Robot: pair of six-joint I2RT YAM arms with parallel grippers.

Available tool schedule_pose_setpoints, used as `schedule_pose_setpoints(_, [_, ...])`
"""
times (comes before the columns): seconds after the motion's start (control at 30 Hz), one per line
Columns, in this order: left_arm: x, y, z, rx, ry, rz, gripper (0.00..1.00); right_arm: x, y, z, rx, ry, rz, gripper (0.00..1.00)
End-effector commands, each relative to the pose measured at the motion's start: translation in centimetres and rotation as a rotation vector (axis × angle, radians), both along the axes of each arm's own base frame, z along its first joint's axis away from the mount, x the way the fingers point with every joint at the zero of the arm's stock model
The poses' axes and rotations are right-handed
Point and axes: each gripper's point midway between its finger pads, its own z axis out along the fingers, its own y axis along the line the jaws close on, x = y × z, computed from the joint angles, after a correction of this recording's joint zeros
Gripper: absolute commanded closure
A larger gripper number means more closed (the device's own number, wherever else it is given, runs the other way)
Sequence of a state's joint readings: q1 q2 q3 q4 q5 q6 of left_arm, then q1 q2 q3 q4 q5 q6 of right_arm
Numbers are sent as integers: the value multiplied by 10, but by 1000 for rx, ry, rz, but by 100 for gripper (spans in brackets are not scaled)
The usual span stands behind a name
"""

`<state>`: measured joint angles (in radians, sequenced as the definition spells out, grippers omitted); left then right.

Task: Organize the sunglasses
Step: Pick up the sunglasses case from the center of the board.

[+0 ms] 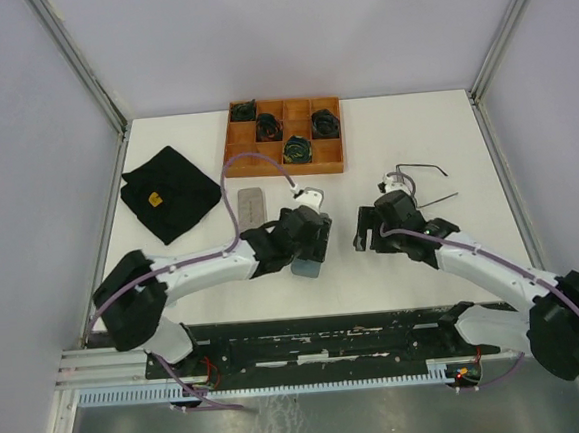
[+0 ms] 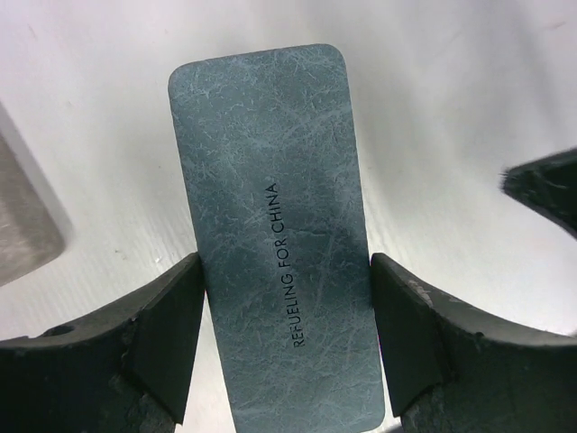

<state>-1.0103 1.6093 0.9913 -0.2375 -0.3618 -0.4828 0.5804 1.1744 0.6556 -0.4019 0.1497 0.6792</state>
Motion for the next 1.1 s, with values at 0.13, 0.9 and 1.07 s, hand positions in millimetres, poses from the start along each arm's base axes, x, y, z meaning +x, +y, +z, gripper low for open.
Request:
schedule_pose_setpoints(0.13, [-9, 2, 139, -435, -229, -31, 97, 3, 31, 97, 294, -298, 121, 14])
schedule_pose_setpoints(0.9, [-49, 23, 229, -775, -335, -139, 97, -32, 106, 227, 662, -487, 289, 11])
schedule_pose_setpoints(1.07, [-52, 21, 232, -793, -333, -159, 97, -29, 108, 219, 646, -473, 267, 11])
